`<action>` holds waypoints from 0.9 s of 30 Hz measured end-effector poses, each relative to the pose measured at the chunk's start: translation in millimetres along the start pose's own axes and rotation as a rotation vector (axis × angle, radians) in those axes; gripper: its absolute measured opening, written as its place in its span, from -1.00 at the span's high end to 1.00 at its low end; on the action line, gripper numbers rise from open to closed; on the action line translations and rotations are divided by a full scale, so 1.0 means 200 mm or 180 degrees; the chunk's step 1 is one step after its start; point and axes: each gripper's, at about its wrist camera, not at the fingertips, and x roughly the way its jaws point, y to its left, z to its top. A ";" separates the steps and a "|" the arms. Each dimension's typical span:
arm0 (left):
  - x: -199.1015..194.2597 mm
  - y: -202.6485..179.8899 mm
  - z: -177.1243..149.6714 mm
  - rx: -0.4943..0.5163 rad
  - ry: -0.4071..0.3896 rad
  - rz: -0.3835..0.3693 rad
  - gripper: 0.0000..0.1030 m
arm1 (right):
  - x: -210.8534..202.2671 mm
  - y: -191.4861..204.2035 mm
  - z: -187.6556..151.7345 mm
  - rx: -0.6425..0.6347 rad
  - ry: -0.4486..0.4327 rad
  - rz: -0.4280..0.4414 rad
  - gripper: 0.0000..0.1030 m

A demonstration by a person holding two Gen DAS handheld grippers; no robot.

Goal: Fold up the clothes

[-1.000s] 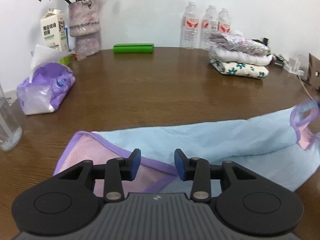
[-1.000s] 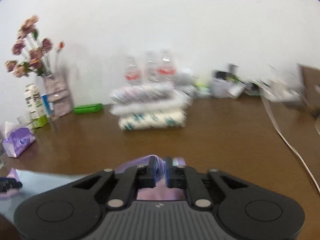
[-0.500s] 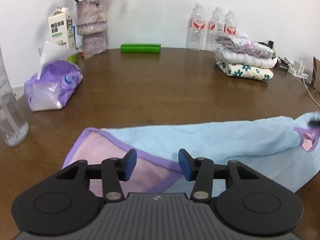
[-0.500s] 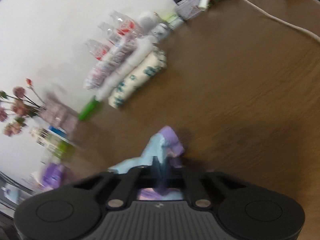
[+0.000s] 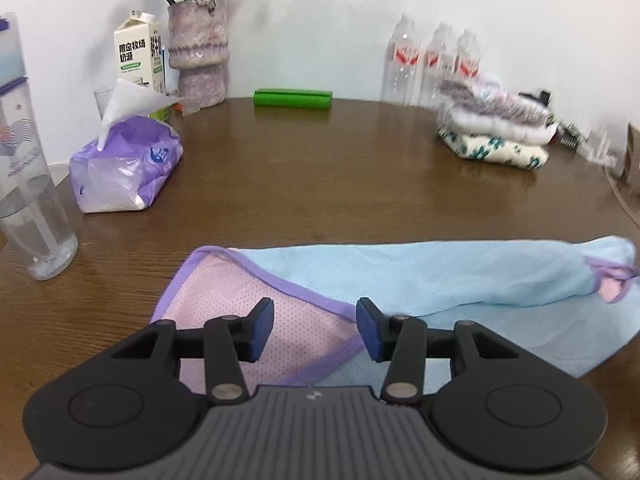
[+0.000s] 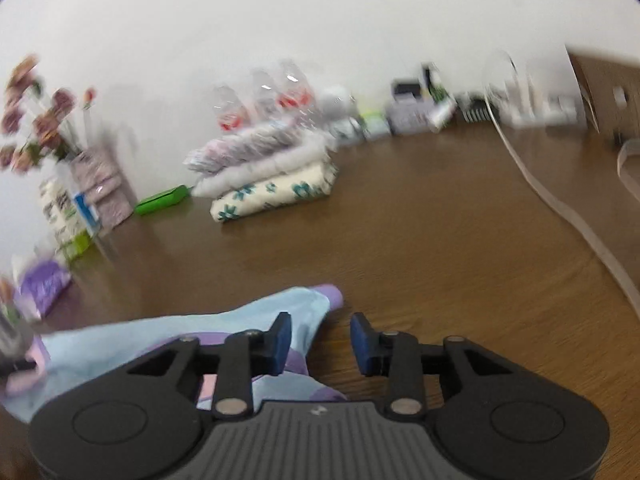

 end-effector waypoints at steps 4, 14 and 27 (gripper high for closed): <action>0.00 -0.03 0.00 0.0024 -0.0015 -0.0006 0.08 | 0.08 0.19 0.01 -0.0441 0.0065 0.0254 0.64; -0.06 0.06 -0.03 -0.0159 -0.0123 0.0205 0.01 | 0.13 0.32 0.00 -0.0750 0.0199 0.0126 0.69; -0.26 0.23 -0.17 -0.0451 -0.0063 0.0724 -0.17 | 0.25 0.73 -0.12 -0.1586 0.0570 0.0885 0.19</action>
